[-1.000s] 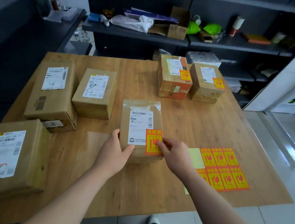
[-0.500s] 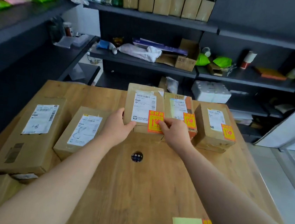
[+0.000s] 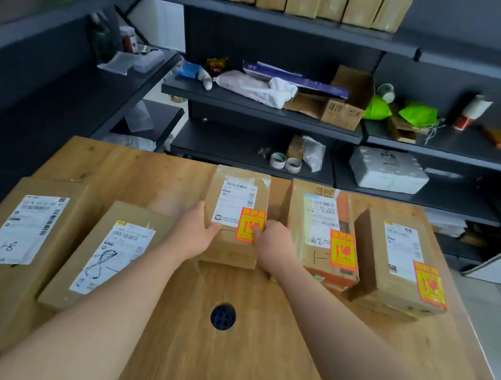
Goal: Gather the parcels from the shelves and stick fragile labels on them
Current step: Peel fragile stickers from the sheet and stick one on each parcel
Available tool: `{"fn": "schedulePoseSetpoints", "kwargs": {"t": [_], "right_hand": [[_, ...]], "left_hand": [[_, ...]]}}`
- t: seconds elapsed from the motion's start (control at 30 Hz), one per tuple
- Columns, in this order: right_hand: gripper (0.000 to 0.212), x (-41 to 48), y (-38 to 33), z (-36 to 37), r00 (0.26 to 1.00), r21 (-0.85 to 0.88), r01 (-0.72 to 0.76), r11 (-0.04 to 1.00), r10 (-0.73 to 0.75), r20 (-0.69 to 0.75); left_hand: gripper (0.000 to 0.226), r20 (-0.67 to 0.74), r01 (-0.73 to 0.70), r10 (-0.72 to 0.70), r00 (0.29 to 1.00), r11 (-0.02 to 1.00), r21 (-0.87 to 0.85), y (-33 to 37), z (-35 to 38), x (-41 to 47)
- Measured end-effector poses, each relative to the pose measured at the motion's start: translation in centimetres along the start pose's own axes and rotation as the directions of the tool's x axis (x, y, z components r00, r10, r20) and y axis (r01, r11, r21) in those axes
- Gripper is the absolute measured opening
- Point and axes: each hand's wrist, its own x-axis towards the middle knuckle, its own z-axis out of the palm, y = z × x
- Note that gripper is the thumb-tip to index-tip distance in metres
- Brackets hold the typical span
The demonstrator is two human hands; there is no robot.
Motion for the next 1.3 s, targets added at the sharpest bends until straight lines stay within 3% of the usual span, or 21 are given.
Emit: {"fn": "schedulePoseSetpoints", "kwargs": {"t": [0.33, 0.5, 0.7, 0.8, 0.9, 1.03, 1.3], "right_hand": [[0.023, -0.4, 0.0, 0.5, 0.997, -0.094, 0.074, 0.993, -0.075, 0.002], [0.025, -2.8, -1.1, 0.0, 0.987, -0.269, 0.129, 0.955, -0.15, -0.056], [0.034, -7.9, -3.3, 1.0, 0.928, -0.45, 0.289, 0.845, -0.363, -0.086], [0.045, -11.1, -4.4, 3.1, 0.912, -0.406, 0.337, 0.849, -0.401, -0.081], [0.051, -13.8, -5.5, 5.8, 0.915, -0.382, 0.355, 0.854, -0.402, -0.048], [0.054, -16.0, -6.8, 9.7, 0.935, -0.346, 0.343, 0.873, -0.352, 0.041], [0.056, -16.4, -8.4, 14.3, 0.968, -0.257, 0.25, 0.934, -0.233, 0.098]], "left_hand": [[0.028, 0.038, -0.019, 0.016, 0.999, 0.996, 0.084, 0.1, 0.4, -0.1], [0.037, 0.016, -0.166, 0.165, 0.986, 0.972, 0.164, 0.9, -1.5, -2.9], [0.062, 0.022, -0.297, 0.315, 0.949, 0.866, 0.403, -2.7, -6.5, -8.4], [0.085, 0.055, -0.288, 0.299, 0.953, 0.832, 0.475, -6.4, -9.3, -11.1], [0.1, 0.092, -0.213, 0.193, 0.977, 0.826, 0.521, -10.1, -11.9, -12.8], [0.116, 0.18, -0.166, 0.062, 0.982, 0.739, 0.652, -13.4, -13.2, -13.4], [0.108, 0.2, -0.204, 0.094, 0.975, 0.733, 0.649, -15.4, -12.0, -12.2]]}}
